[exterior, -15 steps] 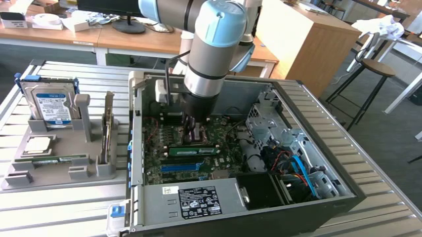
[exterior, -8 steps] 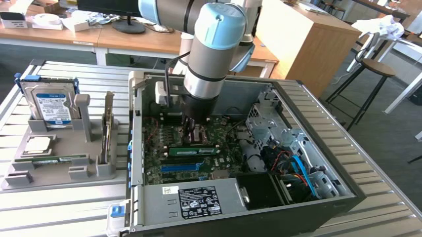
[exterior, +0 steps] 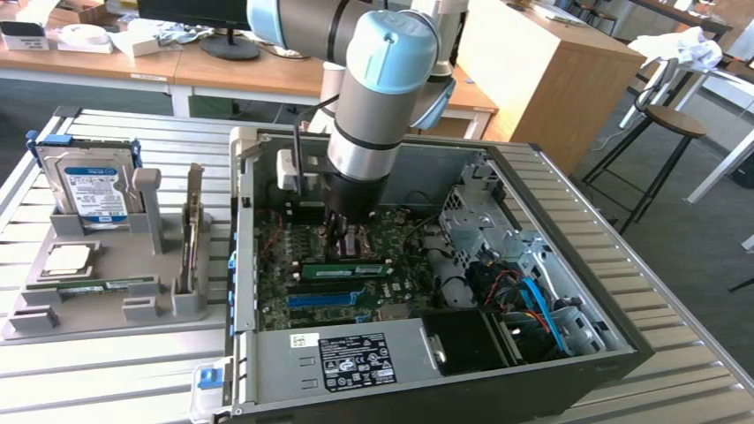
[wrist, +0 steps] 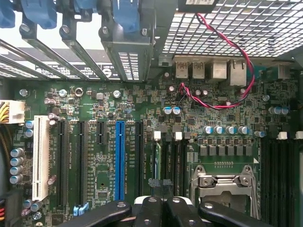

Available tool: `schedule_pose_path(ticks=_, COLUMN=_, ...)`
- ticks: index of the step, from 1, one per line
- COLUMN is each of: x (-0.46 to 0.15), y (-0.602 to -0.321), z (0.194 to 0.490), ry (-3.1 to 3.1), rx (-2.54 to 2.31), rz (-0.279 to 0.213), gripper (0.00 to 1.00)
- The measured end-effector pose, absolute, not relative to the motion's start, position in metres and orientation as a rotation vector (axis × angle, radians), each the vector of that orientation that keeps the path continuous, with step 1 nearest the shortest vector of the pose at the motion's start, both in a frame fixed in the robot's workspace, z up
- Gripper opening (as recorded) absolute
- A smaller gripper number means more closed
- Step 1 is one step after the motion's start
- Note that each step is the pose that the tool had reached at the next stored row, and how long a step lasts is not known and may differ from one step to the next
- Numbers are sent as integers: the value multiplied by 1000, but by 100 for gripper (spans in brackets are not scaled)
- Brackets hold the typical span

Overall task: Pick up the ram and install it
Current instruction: 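Insert the ram into the slot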

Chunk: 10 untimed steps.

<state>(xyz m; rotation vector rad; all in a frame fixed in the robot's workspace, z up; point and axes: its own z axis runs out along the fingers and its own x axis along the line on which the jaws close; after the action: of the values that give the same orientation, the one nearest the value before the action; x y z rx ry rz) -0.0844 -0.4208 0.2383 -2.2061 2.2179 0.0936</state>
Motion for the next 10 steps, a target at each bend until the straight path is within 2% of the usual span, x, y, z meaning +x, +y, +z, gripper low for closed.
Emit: schedule_pose_path(ticks=10, x=-84, y=-421, z=236, ry=2218, rx=-2206, rz=94, gripper=10)
